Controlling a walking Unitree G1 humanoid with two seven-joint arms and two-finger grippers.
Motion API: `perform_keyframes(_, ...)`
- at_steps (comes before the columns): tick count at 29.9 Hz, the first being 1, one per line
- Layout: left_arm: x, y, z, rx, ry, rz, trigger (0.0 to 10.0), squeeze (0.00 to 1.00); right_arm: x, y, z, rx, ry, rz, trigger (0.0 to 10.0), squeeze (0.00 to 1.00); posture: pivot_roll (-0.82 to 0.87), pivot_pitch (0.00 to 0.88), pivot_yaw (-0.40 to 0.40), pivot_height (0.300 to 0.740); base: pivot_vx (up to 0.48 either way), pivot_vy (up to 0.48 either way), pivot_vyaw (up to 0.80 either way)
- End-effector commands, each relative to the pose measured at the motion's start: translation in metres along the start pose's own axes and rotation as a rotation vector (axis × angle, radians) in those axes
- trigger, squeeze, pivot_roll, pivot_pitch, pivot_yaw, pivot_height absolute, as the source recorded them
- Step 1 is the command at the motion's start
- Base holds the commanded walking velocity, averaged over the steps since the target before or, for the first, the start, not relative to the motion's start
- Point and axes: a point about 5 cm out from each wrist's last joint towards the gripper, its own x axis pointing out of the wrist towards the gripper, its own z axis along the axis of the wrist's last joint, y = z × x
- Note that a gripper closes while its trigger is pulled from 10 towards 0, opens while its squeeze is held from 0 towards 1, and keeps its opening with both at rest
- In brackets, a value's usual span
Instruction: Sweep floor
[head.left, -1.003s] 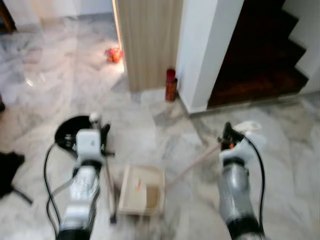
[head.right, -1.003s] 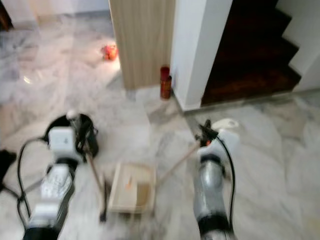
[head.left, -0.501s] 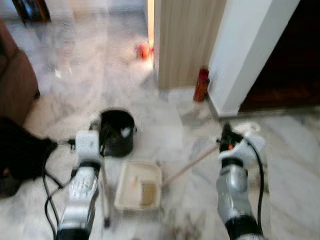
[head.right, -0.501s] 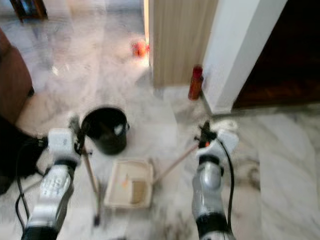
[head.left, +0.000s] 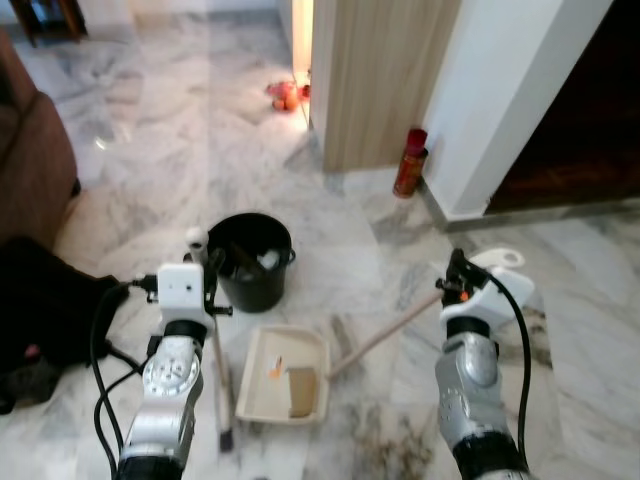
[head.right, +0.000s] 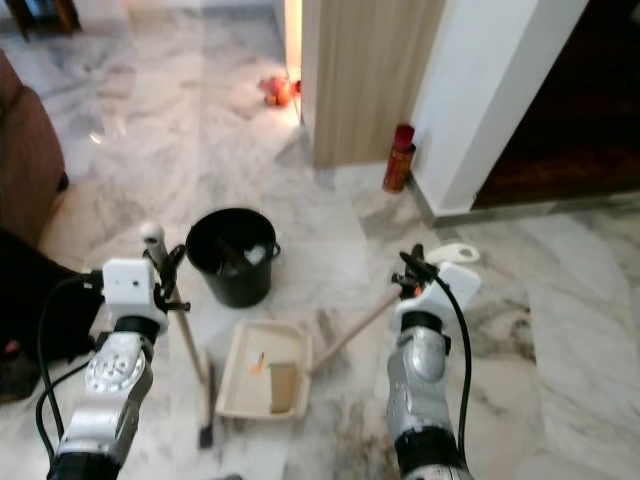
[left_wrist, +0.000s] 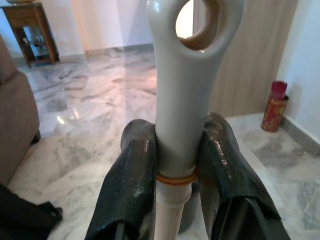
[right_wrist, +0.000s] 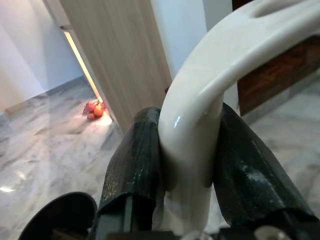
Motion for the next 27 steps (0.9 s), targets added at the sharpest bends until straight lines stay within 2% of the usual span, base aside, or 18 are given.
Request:
perform_keyframes(1, 0.0, 0.003, 0.006, 0.007, -0.027, 0.008, 10.0, 0.0, 0.003, 0.008, 0.008, 0.011, -0.039, 0.02, 10.0, 0.0, 0.03, 0.104, -0.044, 0.74, 0.0, 0.36, 0.0)
perform_keyframes(15, 0.0, 0.001, 0.003, 0.012, -0.016, -0.006, 10.0, 0.0, 0.007, 0.015, 0.014, 0.014, -0.061, 0.063, 10.0, 0.0, 0.03, 0.08, -0.039, 0.74, 0.0, 0.343, 0.0)
perform_keyframes(22, 0.0, 0.0, 0.002, 0.019, -0.013, -0.016, 10.0, 0.0, 0.009, 0.028, 0.024, 0.017, -0.102, 0.118, 10.0, 0.0, 0.03, 0.066, -0.04, 0.74, 0.0, 0.0, 0.0)
perform_keyframes(27, 0.0, 0.0, 0.002, 0.021, -0.016, -0.02, 10.0, 0.0, 0.013, 0.036, 0.041, 0.025, -0.167, 0.149, 10.0, 0.0, 0.03, 0.061, -0.04, 0.74, 0.0, 0.0, 0.0)
